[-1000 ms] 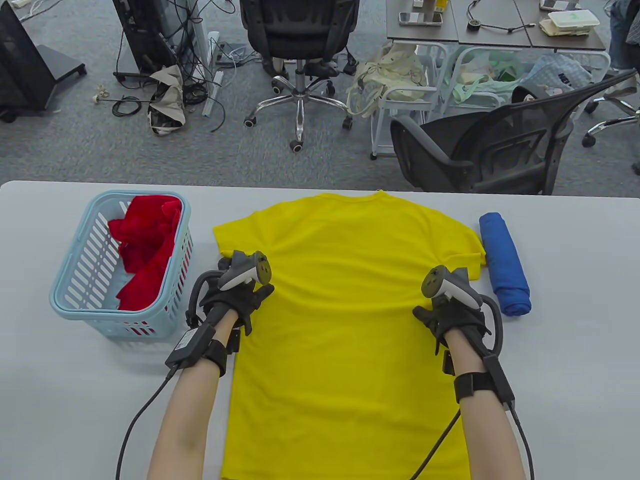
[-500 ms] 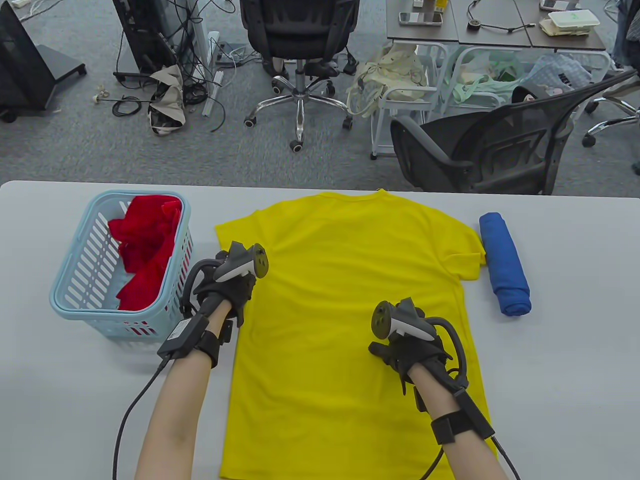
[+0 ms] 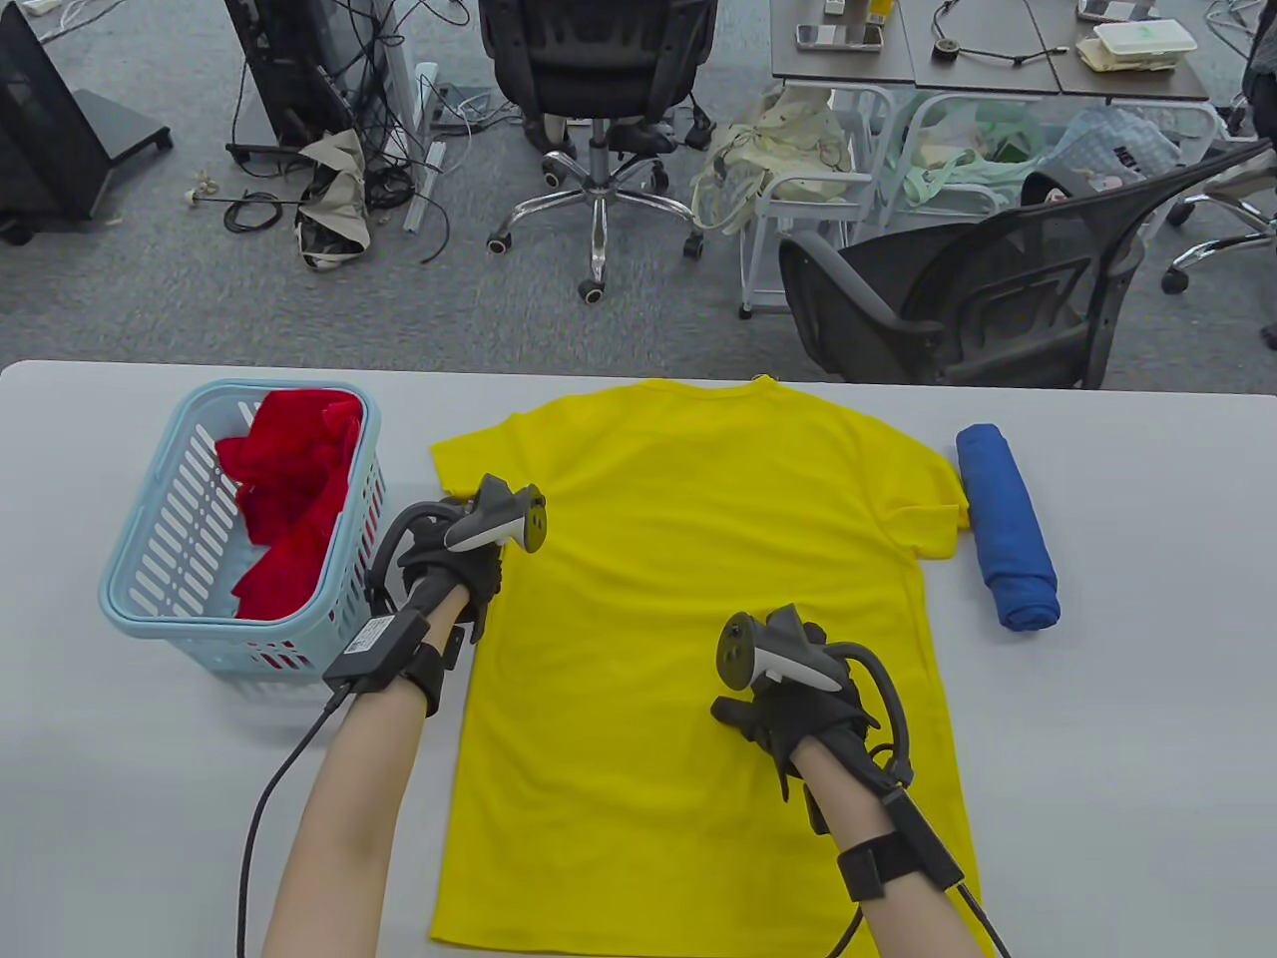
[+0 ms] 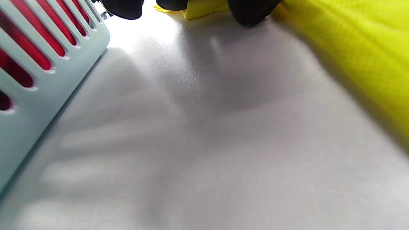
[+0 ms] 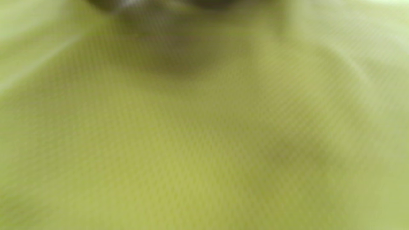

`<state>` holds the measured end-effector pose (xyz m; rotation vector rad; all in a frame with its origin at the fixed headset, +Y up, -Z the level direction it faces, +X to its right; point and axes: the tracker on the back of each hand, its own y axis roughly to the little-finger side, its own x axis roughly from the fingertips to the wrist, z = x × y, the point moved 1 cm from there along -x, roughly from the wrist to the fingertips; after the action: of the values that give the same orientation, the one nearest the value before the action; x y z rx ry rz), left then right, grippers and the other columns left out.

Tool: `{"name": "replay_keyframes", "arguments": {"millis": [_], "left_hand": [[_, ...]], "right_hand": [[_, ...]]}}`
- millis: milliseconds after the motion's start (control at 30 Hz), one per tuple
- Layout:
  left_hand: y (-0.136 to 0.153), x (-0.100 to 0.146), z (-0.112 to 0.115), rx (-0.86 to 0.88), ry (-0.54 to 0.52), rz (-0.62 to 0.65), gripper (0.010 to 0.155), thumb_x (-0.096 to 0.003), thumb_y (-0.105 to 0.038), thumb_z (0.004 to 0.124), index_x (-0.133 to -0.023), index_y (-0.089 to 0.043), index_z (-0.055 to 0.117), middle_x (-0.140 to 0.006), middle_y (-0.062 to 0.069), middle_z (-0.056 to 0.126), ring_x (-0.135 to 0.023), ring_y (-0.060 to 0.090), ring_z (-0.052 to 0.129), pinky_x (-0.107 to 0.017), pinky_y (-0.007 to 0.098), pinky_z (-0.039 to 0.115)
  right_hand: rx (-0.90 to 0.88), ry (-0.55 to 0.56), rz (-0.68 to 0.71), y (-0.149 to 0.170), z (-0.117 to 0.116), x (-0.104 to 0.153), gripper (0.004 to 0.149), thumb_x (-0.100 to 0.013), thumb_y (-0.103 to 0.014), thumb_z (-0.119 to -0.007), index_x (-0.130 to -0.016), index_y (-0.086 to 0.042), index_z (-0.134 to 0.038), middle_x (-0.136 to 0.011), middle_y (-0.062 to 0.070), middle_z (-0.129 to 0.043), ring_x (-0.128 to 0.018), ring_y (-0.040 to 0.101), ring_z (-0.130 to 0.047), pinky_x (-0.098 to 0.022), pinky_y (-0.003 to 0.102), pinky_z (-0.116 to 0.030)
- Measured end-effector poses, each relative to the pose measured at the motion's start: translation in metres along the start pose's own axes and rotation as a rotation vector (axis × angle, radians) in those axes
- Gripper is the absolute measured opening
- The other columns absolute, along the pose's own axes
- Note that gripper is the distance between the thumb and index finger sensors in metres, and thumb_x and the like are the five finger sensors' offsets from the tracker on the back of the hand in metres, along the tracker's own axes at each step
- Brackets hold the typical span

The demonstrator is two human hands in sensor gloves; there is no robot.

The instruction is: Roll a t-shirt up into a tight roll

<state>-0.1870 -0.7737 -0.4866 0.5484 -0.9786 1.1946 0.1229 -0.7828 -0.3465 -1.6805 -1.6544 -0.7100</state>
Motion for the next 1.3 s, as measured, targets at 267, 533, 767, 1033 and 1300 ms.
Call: {"name": "replay_keyframes", "arguments": {"millis": [267, 533, 767, 1033, 1300], "left_hand": [[-0.011, -0.002, -0.005, -0.002, -0.012, 0.028, 0.063, -0.0613, -0.031, 0.051, -0.113, -0.033, 0.015, -0.126, 0.002, 0.020, -0.118, 0.037, 0.034, -0.082, 0.062, 0.046], [-0.014, 0.001, -0.012, -0.007, -0.111, 0.028, 0.071, -0.0604, -0.040, 0.057, -0.114, -0.031, 0.011, -0.127, 0.009, 0.020, -0.117, 0.035, 0.042, -0.083, 0.059, 0.049], [-0.014, -0.001, -0.020, -0.146, -0.160, 0.006, 0.071, -0.0575, -0.044, 0.063, -0.111, -0.042, 0.017, -0.126, 0.007, 0.031, -0.113, 0.030, 0.053, -0.083, 0.055, 0.055], [-0.017, -0.004, -0.018, -0.123, -0.148, 0.022, 0.070, -0.0583, -0.038, 0.061, -0.111, -0.043, 0.014, -0.126, 0.007, 0.032, -0.112, 0.030, 0.057, -0.082, 0.055, 0.056], [-0.017, -0.004, -0.023, -0.103, -0.182, 0.029, 0.060, -0.0579, -0.040, 0.062, -0.110, -0.047, 0.032, -0.123, 0.004, 0.047, -0.110, 0.027, 0.063, -0.082, 0.054, 0.059]], "right_hand": [[-0.062, -0.021, -0.078, 0.034, 0.007, -0.005, 0.085, -0.061, -0.059, -0.052, -0.115, -0.021, 0.002, -0.117, 0.017, 0.005, -0.110, 0.050, -0.002, -0.076, 0.064, -0.028], [-0.035, 0.058, -0.011, 0.009, 0.005, 0.018, 0.081, -0.064, -0.054, -0.051, -0.116, -0.021, 0.000, -0.118, 0.022, 0.003, -0.110, 0.054, -0.008, -0.076, 0.064, -0.030], [0.256, 0.177, 0.302, -0.104, 0.004, 0.073, 0.079, -0.064, -0.047, -0.059, -0.115, -0.029, -0.002, -0.120, 0.021, -0.002, -0.111, 0.049, -0.019, -0.076, 0.063, -0.031], [0.399, 0.137, 0.580, -0.185, -0.029, 0.102, 0.076, -0.063, -0.041, -0.064, -0.116, -0.033, -0.010, -0.120, 0.019, -0.009, -0.109, 0.045, -0.030, -0.077, 0.062, -0.034], [0.479, 0.095, 0.695, -0.213, -0.065, 0.108, 0.076, -0.061, -0.037, -0.072, -0.116, -0.036, -0.020, -0.118, 0.017, -0.020, -0.102, 0.040, -0.041, -0.076, 0.060, -0.039]]}}
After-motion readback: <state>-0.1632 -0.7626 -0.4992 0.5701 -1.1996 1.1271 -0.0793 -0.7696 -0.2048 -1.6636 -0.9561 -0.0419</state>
